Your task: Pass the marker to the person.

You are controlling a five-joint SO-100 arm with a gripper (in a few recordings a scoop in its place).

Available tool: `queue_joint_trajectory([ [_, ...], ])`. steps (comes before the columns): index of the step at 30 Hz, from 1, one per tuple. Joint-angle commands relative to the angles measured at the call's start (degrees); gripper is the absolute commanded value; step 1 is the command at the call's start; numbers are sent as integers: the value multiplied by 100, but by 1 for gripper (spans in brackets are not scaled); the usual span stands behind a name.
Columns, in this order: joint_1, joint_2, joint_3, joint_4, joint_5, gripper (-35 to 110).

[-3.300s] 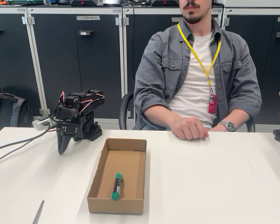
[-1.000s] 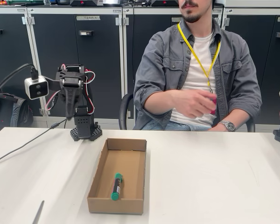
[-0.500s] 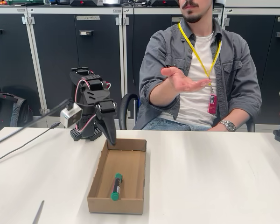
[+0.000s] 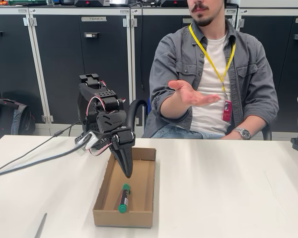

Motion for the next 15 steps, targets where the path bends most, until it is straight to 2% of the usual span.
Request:
queue_joint_trajectory([
  [1,97,-316,-1310,729,-26,-5],
  [6,193,-923,-2417,1547,-202,-5],
  [15,255,-1090,-2153,1573,-2004,-1],
])
